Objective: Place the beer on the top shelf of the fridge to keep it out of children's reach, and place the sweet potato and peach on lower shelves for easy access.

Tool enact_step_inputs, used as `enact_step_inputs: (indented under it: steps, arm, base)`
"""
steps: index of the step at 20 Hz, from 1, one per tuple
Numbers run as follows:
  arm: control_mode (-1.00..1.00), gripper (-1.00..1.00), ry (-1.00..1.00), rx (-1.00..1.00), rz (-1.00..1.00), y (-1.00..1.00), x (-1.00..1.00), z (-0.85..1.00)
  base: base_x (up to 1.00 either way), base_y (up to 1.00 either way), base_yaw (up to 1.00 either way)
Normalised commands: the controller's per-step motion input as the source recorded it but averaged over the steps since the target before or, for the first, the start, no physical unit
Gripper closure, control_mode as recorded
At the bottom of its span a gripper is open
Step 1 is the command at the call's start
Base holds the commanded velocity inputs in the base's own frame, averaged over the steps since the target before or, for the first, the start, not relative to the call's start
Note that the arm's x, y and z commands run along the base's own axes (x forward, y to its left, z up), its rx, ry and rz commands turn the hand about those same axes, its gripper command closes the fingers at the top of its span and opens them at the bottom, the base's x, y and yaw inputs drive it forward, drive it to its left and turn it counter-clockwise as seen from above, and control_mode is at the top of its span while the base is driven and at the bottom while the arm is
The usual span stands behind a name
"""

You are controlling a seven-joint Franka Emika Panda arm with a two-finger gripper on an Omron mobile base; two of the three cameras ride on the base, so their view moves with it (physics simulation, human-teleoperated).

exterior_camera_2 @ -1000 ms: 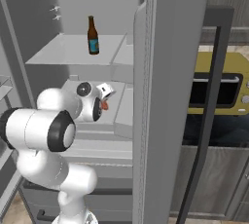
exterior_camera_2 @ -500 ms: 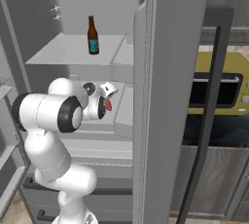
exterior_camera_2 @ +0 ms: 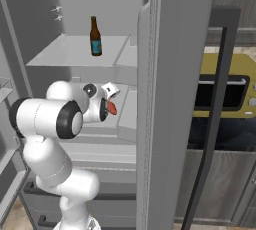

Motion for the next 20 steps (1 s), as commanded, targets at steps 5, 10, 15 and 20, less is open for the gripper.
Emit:
enact_step_inputs:
  steps: [5,10,15,20]
  arm:
    - [-1.00,-1.00,0.00,-0.03,0.00,0.00,-0.40,0.55]
    - [-1.00,-1.00,0.01,-0.04,0.00,0.00,-0.68,0.36]
    - [-1.00,-1.00,0.04,-0.03,0.00,0.00,-0.63,0.60]
    - [-1.00,-1.00,0.14,0.00,0.00,0.00,-0.65,0.85]
  base:
    - [0.00,0.00,0.00]
    - [0.00,0.00,0.00]
    - [0.00,0.00,0.00]
    - [0.00,0.00,0.00]
